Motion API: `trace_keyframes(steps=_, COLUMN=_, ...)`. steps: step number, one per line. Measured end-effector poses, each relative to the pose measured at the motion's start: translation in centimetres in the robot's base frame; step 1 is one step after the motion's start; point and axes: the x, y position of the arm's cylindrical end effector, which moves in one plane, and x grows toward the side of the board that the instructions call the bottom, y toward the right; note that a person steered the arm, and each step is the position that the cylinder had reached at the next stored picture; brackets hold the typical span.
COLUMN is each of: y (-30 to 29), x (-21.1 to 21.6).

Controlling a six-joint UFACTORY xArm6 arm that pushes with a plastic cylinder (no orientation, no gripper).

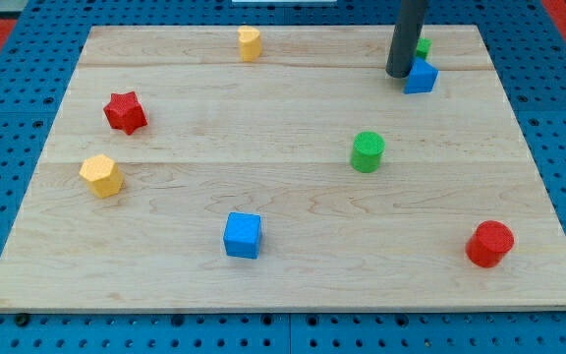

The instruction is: Move the green circle towards blue triangle

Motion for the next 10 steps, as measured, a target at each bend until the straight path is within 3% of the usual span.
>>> trace_keyframes(steps=1, y=-1.3, x=1.7)
trace_keyframes(steps=3, y=-11.3, x=3.9)
trace_keyframes(steps=5, y=-12.7, x=14.6)
trace_keyframes(steps=7, y=-10.9, x=15.1)
trace_keyframes(steps=8, y=-6.6, x=14.9)
trace_keyframes(steps=10, y=-4.8, x=11.3)
